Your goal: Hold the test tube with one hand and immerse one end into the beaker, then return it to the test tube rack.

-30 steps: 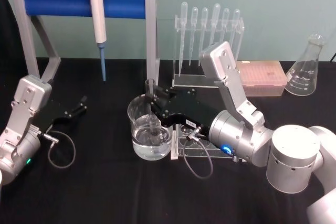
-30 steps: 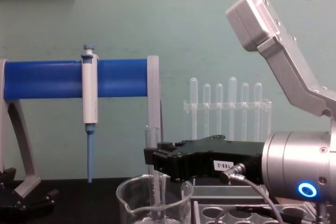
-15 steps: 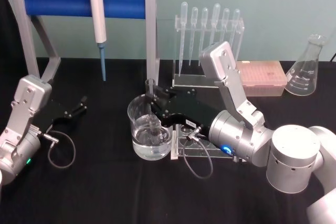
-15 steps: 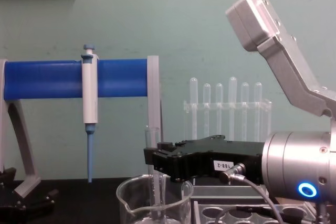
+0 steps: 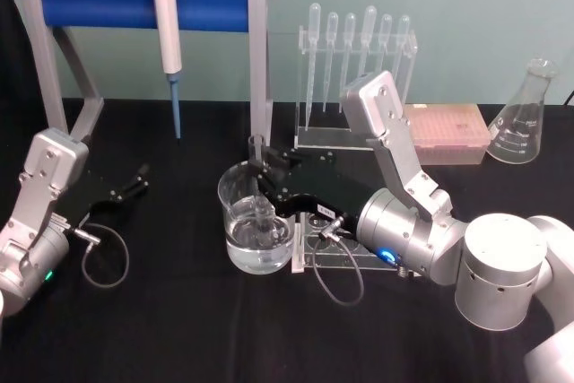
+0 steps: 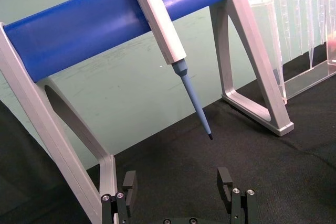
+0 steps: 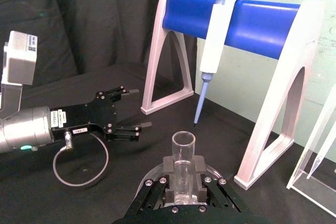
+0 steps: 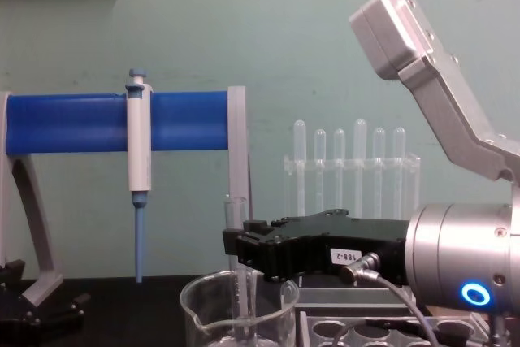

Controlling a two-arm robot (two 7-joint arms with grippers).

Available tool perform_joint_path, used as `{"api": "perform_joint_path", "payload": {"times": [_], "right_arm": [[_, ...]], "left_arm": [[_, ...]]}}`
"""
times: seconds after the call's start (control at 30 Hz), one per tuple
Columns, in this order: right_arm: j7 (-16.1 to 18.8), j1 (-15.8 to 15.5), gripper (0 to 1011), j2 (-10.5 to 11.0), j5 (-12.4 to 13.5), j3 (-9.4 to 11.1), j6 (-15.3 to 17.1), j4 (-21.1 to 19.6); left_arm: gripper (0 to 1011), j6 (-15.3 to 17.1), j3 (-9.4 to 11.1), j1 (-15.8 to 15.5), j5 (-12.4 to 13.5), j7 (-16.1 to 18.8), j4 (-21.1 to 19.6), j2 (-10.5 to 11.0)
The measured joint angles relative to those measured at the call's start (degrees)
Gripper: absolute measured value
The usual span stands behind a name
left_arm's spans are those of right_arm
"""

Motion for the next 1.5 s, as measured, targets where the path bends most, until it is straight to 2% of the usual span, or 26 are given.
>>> {"api": "perform_joint_path", "payload": {"times": [1.5], "right_arm": [[0.00,0.00,222,0.00,0.00,0.00,0.00,0.00]], "left_arm": [[1000,0.00,0.00,0.00,0.00,0.00,0.00,0.00]]}}
